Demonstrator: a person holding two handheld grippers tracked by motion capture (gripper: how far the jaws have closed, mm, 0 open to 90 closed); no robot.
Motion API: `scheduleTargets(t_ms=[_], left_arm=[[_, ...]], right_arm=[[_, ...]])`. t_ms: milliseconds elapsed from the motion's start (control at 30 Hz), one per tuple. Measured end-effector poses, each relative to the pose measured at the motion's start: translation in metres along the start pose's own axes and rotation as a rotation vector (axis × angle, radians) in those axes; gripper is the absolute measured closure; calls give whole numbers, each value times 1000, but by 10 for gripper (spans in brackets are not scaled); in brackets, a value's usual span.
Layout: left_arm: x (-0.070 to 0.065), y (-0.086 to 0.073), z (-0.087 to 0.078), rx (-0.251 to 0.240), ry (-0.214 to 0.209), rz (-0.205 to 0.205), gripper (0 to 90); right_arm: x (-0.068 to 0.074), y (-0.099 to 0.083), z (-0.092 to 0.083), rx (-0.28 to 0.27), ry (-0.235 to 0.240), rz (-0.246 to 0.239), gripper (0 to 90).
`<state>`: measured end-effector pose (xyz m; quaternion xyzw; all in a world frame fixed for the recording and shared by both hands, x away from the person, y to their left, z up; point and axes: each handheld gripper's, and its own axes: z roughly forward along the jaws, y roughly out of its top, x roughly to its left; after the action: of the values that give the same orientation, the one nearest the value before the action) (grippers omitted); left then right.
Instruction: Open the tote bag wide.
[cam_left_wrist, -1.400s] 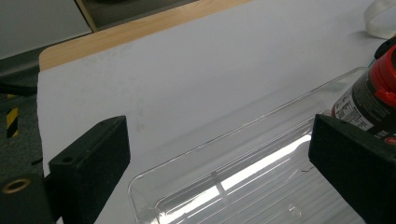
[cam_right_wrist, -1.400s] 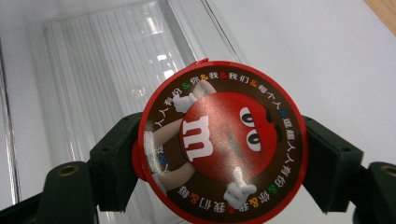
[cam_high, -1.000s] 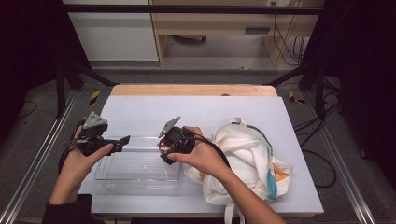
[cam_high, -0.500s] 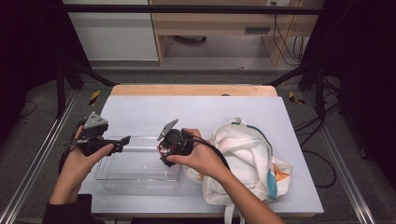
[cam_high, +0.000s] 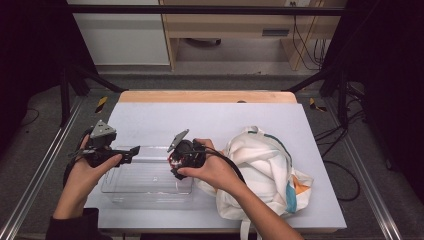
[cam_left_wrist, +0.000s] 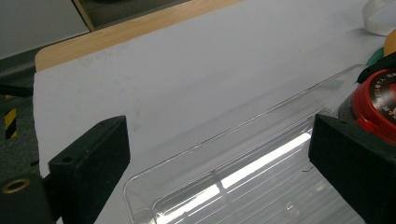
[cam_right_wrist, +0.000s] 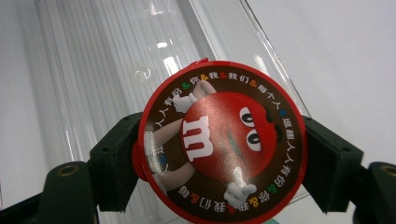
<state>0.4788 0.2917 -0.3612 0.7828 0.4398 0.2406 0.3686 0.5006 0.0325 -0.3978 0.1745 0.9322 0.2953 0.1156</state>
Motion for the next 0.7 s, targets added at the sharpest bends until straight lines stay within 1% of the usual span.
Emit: scheduleTargets(t_ms=[133,233,433,567,700], left_arm=[[0,0,0,4,0,0,54],[-1,0,0,2,-2,3,54],[0,0,1,0,-1,1,54],[0,0,1,0,-2,2,54],[-1,0,1,2,-3,3,54]], right_arm=[[2,0,-1,-3,-3,-11,242],[1,0,0,5,-3,-16,241],[2,-1,4,16,-1,-9,241],[2,-3,5,20,1,-15,242],[2,-4,6,28,4,-11,241]])
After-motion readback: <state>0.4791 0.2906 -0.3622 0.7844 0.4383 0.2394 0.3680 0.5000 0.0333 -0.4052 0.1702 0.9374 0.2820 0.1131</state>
